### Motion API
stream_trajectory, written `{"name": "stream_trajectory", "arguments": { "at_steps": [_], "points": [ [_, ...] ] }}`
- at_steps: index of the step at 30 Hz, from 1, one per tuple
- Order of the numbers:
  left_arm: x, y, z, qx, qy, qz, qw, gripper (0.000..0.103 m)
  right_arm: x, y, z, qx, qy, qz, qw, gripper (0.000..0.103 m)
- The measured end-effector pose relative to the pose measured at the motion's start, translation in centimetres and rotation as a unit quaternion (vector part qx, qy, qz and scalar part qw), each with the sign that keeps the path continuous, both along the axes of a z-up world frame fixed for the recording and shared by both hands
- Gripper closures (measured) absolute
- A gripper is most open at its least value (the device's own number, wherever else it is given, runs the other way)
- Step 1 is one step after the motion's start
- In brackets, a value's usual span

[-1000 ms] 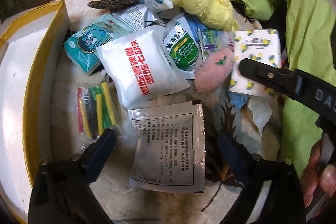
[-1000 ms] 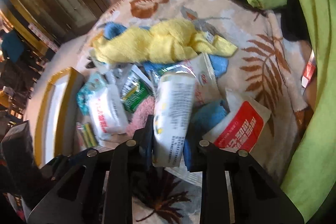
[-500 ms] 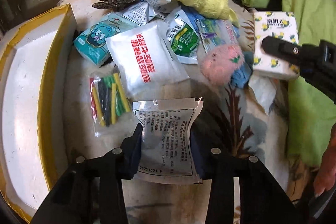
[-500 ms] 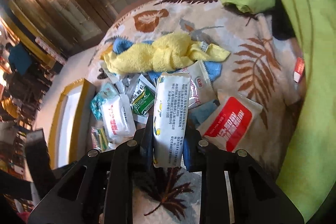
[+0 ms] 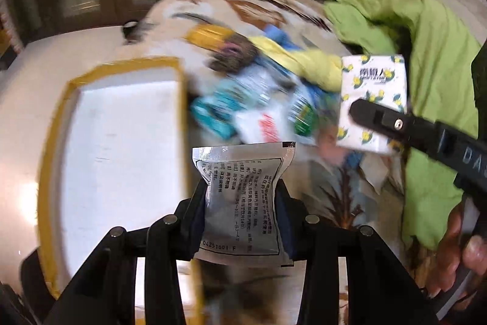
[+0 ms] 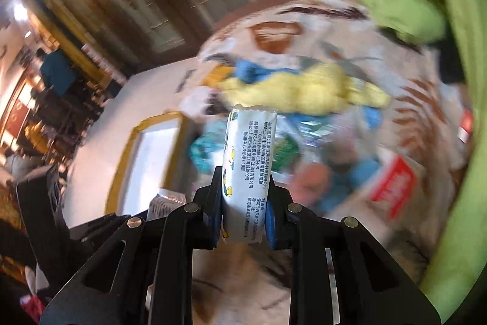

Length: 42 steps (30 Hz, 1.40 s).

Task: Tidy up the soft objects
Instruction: 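Carry both items into the yellow-rimmed box and open both grippers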

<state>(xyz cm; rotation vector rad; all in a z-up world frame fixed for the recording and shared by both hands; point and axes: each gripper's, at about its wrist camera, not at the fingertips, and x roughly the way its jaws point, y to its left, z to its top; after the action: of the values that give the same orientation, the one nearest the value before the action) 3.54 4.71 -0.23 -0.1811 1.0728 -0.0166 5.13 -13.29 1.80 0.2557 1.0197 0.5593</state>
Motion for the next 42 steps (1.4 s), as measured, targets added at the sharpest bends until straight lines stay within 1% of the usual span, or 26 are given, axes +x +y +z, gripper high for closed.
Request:
{"name": "stream_trajectory", "arguments": {
  "at_steps": [2, 5, 9, 12, 14, 16, 18, 20, 23, 25, 26, 28, 30, 32, 34, 36, 39, 42],
  "points": [
    [0.1, 1.6, 0.4, 0.007, -0.003, 0.022, 0.9997, 0.062, 0.3, 2.7, 0.4, 0.008, 0.001, 0.026, 1.0, 0.081],
    [0.5, 5.1, 0.6, 0.011, 0.005, 0.061, 0.9981, 0.062, 0.5, 7.3, 0.6, 0.011, 0.001, 0.068, 0.998, 0.081],
    [2.0, 9.3, -0.5, 0.008, 0.024, 0.101, 0.9946, 0.062, 1.3, 12.0, 0.1, 0.012, 0.004, 0.106, 0.994, 0.081],
    [3.5, 11.9, -1.6, 0.023, 0.031, 0.127, 0.9911, 0.062, 2.7, 15.6, -1.2, 0.006, 0.018, 0.122, 0.992, 0.081],
    [4.3, 13.7, -2.4, 0.019, 0.038, 0.143, 0.9889, 0.062, 3.4, 17.4, -2.0, -0.004, 0.023, 0.13, 0.991, 0.081],
    [4.9, 15.2, -3.6, 0.022, 0.05, 0.157, 0.9861, 0.062, 4.1, 19.0, -2.9, -0.016, 0.026, 0.139, 0.99, 0.081],
    [5.8, 16.3, -4.9, 0.02, 0.06, 0.166, 0.9841, 0.062, 4.8, 20.3, -3.8, -0.027, 0.033, 0.147, 0.988, 0.081],
    [6.4, 16.4, -5.7, 0.021, 0.066, 0.165, 0.9839, 0.061, 5.4, 21.4, -5.1, -0.038, 0.043, 0.15, 0.987, 0.081],
    [7.0, 16.0, -6.6, 0.024, 0.067, 0.155, 0.9854, 0.057, 6.1, 22.0, -6.7, -0.041, 0.06, 0.152, 0.986, 0.081],
    [7.3, 15.7, -6.9, 0.032, 0.066, 0.152, 0.9857, 0.052, 6.3, 22.0, -7.5, -0.037, 0.068, 0.157, 0.985, 0.081],
    [7.5, 15.4, -7.0, 0.038, 0.063, 0.15, 0.986, 0.052, 6.3, 21.9, -7.5, -0.035, 0.064, 0.157, 0.985, 0.081],
    [7.6, 15.4, -7.0, 0.038, 0.06, 0.147, 0.9865, 0.048, 6.2, 21.8, -7.3, -0.035, 0.052, 0.16, 0.985, 0.079],
    [7.6, 15.4, -7.0, 0.036, 0.058, 0.146, 0.9869, 0.044, 5.9, 21.7, -6.9, -0.046, 0.043, 0.162, 0.985, 0.077],
    [7.5, 15.8, -6.8, 0.035, 0.057, 0.155, 0.9857, 0.04, 5.9, 21.4, -6.8, -0.047, 0.041, 0.158, 0.986, 0.076],
    [7.5, 16.3, -6.5, 0.03, 0.055, 0.162, 0.9847, 0.04, 5.9, 21.2, -6.6, -0.037, 0.044, 0.154, 0.986, 0.071],
    [7.4, 16.6, -6.0, 0.024, 0.048, 0.164, 0.9849, 0.04, 5.8, 21.2, -6.0, -0.037, 0.037, 0.152, 0.987, 0.067],
    [7.1, 16.3, -5.2, 0.034, 0.04, 0.164, 0.985, 0.039, 5.6, 20.6, -5.2, -0.035, 0.029, 0.138, 0.989, 0.067],
    [6.7, 15.4, -4.3, 0.023, 0.031, 0.158, 0.9867, 0.039, 5.4, 18.7, -4.1, -0.012, 0.024, 0.118, 0.993, 0.067]
  ]
}}
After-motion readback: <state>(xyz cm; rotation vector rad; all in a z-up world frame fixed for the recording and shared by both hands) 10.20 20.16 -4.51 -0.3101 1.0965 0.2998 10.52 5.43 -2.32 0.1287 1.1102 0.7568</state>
